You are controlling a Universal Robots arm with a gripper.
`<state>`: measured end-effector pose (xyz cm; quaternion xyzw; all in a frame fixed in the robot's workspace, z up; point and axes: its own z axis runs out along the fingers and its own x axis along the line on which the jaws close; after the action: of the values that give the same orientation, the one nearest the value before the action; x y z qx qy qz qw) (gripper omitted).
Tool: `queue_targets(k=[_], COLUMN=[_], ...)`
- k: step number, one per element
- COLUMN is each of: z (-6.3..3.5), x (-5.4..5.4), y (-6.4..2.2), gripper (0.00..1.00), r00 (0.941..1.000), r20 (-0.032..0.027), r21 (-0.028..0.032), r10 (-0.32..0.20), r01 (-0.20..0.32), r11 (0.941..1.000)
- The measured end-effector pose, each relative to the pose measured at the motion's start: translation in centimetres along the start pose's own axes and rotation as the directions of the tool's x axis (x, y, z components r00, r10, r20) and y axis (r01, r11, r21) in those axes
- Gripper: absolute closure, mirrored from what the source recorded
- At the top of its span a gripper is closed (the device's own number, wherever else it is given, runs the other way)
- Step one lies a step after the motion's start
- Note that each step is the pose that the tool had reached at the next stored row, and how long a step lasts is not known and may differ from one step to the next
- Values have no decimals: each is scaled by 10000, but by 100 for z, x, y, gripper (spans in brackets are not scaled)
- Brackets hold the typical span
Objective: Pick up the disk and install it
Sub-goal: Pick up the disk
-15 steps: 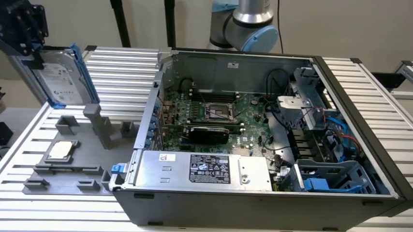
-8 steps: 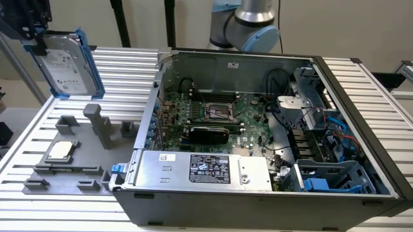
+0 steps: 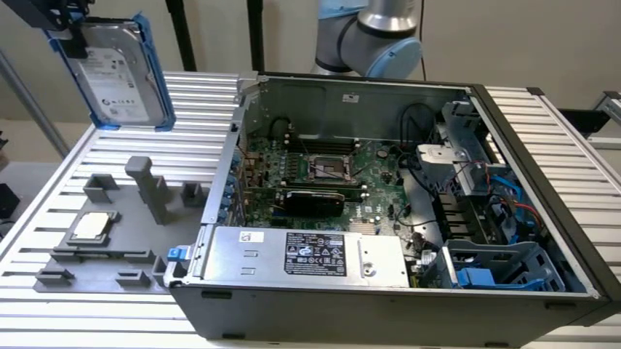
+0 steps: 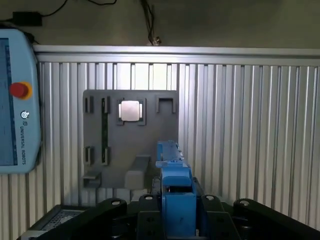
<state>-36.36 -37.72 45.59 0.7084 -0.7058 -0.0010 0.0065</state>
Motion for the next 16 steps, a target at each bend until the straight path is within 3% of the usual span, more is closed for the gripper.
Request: queue_targets(k=[8, 16], z=[-329, -430], x=[49, 122], y=[-361, -724], gripper=[100, 100], r00=[10000, 10000], r20=[13, 13], r21=[-33, -65], r10=[0, 0], r01=[0, 0], r11=[10000, 10000])
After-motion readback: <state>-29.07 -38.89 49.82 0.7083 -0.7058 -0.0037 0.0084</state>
